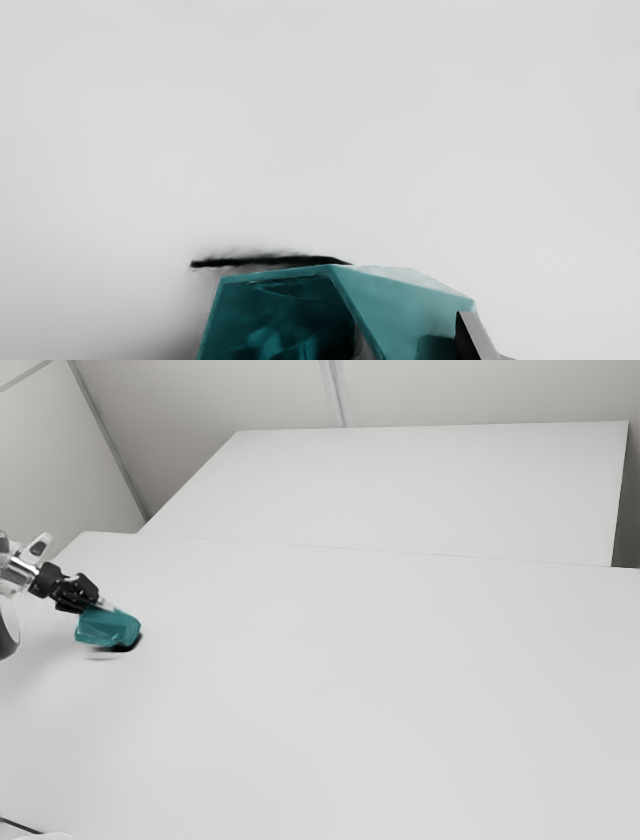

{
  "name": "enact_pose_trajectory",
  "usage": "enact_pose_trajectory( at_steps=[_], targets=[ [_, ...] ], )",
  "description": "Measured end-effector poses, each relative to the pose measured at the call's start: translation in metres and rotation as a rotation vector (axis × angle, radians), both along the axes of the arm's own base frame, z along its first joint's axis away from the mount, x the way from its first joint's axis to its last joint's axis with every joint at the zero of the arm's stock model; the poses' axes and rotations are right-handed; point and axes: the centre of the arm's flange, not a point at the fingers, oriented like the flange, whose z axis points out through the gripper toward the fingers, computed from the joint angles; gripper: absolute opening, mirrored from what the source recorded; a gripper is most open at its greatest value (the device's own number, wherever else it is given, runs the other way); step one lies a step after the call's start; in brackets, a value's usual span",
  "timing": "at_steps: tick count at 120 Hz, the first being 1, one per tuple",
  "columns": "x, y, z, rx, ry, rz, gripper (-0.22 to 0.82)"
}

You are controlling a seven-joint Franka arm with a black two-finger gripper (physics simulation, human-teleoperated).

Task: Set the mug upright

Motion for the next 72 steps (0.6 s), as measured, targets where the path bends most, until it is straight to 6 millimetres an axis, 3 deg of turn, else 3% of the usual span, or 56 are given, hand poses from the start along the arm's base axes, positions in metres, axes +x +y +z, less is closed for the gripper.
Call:
enact_pose_trajectory(
  at_steps=[24, 41, 50, 61, 72],
  targets=[
    [0.021, -0.027, 0.022, 0.017, -0.027, -0.053, -0.12],
    [0.029, -0.045, 0.05, 0.052, -0.031, -0.082, -0.13],
    [0.037, -0.077, 0.068, 0.086, -0.014, -0.124, -0.14],
    [0.049, -0.136, 0.092, 0.171, 0.024, -0.204, -0.15],
    [0.053, -0.196, 0.102, 0.27, 0.057, -0.28, -0.15]
  ],
)
